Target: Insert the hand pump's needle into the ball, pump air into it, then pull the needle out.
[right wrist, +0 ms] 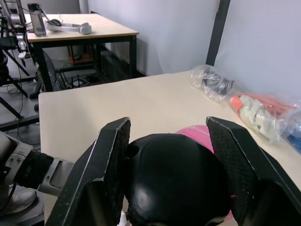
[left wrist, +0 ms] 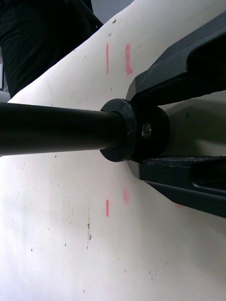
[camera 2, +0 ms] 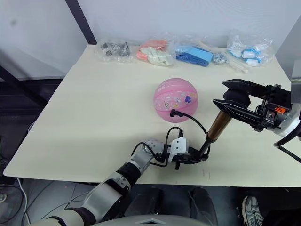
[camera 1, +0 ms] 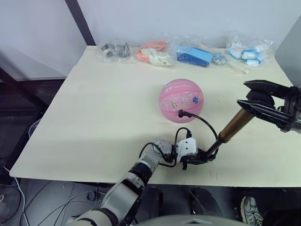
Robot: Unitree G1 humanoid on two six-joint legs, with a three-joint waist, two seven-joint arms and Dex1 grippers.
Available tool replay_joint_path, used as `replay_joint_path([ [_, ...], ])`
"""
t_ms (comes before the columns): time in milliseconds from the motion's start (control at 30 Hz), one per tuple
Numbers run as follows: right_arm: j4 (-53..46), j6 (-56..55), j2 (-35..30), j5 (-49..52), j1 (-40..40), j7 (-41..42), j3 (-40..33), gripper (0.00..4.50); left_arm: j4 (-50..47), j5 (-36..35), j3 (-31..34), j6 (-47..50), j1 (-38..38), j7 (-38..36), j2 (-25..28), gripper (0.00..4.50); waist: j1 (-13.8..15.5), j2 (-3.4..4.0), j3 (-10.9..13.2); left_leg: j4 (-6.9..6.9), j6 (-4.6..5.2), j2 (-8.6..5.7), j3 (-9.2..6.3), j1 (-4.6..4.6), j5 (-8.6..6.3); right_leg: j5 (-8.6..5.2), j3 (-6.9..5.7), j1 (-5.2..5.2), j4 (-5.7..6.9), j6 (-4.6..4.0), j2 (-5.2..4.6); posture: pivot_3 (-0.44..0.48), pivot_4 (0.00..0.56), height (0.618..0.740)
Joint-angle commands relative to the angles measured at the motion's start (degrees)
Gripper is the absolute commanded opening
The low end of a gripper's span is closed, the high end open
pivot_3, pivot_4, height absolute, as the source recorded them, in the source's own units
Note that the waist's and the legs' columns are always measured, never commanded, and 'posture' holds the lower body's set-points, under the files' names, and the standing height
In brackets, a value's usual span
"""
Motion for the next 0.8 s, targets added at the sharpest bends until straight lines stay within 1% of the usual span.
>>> replay_joint_path([
  [33,-3.03,-2.26,2.54,-2.75,2.53,0.03,-1.39,2.16,3.09,2.40,-1.23,1.99,2.03,0.23,1.82,1.03,0.06,-0.05,-0.05,0.01,-0.01,-0.01,0.01,-0.08,0.01,0.01,0.00,-0.08,0.01,0.00,0.00,0.000,0.150,0.740],
  [133,-5.51,-3.81,5.88,-7.85,7.41,0.98,2.18,2.16,3.05,2.42,-1.20,2.01,2.04,0.38,1.81,1.03,-0.01,-0.01,-0.16,0.02,-0.04,-0.02,-0.04,-0.14,0.02,0.01,-0.04,-0.14,0.05,0.00,0.01,0.000,0.150,0.740],
  [233,-6.66,-6.96,9.96,-14.55,12.33,1.38,7.26,2.16,3.06,2.50,-1.11,2.04,2.06,0.42,1.77,1.03,-0.15,0.01,-0.33,0.03,-0.04,-0.04,0.05,-0.04,0.03,0.01,0.02,-0.10,0.11,0.01,0.03,0.000,0.150,0.740],
  [333,-6.09,-11.39,12.85,-22.05,16.39,3.27,12.10,2.16,3.23,2.66,-0.90,2.05,1.95,0.49,1.70,1.03,-0.22,-0.04,-0.42,0.00,-0.06,0.00,0.05,0.27,0.03,-0.01,0.01,0.14,0.13,0.03,0.17,0.000,0.150,0.740],
  [400,-4.98,-14.17,14.76,-26.51,18.81,3.64,15.16,2.16,3.28,2.75,-0.85,2.00,1.92,0.52,1.66,1.03,-0.29,-0.05,-0.42,-0.07,-0.06,0.04,0.08,0.68,0.02,-0.05,0.02,0.50,0.12,0.08,0.20,0.000,0.150,0.740],
  [467,-3.39,-16.82,16.16,-31.27,20.88,3.57,18.16,2.16,3.37,2.81,-0.80,1.95,1.83,0.56,1.62,1.03,-0.34,-0.08,-0.45,-0.07,-0.06,0.08,0.04,0.78,0.02,-0.18,0.00,0.60,0.12,0.30,0.25,0.000,0.150,0.740],
  [633,-0.47,-21.56,19.83,-37.10,23.30,3.23,23.61,2.16,3.60,2.85,-0.71,1.83,1.64,0.49,1.70,1.03,-0.34,-0.14,-0.54,-0.06,-0.07,0.08,0.02,0.85,0.03,-0.16,0.00,0.60,0.12,0.27,0.26,0.000,0.150,0.740],
  [700,0.43,-23.11,21.10,-39.24,23.93,3.16,26.00,2.16,3.58,2.86,-0.71,1.81,1.62,0.45,1.74,1.03,-0.34,-0.14,-0.55,-0.07,-0.07,0.08,-0.01,0.85,0.03,-0.06,0.00,0.60,0.12,0.11,0.26,0.000,0.150,0.740],
  [800,1.40,-24.19,22.37,-41.30,24.03,2.48,28.07,2.16,3.58,2.87,-0.70,1.78,1.58,0.47,1.76,1.03,-0.35,-0.13,-0.56,-0.07,-0.07,0.08,-0.01,0.85,0.03,-0.04,0.00,0.60,0.12,0.06,0.27,0.000,0.150,0.740],
])
